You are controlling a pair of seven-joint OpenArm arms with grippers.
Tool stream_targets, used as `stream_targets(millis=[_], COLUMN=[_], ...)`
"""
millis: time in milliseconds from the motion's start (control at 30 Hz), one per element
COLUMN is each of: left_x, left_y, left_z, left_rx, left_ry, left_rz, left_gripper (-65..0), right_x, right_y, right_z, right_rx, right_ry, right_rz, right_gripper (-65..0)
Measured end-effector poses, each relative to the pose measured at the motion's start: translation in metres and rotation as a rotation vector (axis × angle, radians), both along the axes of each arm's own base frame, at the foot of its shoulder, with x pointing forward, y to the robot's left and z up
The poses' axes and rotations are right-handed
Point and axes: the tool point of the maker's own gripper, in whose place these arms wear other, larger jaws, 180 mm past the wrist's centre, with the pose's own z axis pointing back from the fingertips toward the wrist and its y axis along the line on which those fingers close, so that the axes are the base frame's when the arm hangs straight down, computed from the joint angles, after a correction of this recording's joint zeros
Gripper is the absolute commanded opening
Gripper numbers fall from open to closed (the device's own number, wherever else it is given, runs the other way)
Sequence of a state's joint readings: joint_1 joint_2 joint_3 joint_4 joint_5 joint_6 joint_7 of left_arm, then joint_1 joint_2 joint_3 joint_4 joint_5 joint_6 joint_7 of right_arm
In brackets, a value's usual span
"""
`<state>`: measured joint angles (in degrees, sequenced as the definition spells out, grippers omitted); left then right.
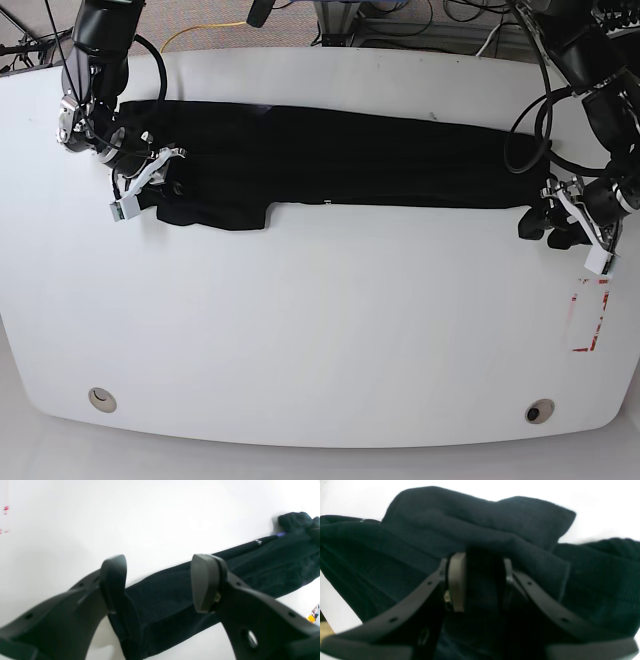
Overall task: Fold the T-shirt properly
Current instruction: 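Grasp the strip ends with both grippers and pull them apart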
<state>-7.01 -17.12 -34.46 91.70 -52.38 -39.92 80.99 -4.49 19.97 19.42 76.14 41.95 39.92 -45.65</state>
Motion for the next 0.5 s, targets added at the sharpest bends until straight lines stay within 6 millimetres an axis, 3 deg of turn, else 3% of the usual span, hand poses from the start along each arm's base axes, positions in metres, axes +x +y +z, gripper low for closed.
stream_targets(millis=[133,300,400,500], left_x=[-0.007,-0.03,-0.05,-0.067], left_y=[-0.01,-0.034,-0.033,-0.027], left_z=[-0.021,-0.061,-0.078,-0.09], left_rx=[0.034,0.077,0.09,0.099], left_ry=[0.065,0.197,0.257,0.293], left_rz=[-0.02,-0.079,-0.078,-0.066], left_gripper=[-27.1,-27.2,-27.2,-27.2], right_x=[0.0,0.001,0.003,0.004], right_y=[0.0,0.002,0.002,0.003], right_z=[0.001,0.002,0.006,0.008], right_rx=[-0.001,-0.007,-0.016,-0.043], right_ry=[-0.002,-0.004,-0.012,0.001], right_rz=[0.001,0.009,0.015,0.043], right_gripper=[-45.5,-45.5,-44.5,-32.0])
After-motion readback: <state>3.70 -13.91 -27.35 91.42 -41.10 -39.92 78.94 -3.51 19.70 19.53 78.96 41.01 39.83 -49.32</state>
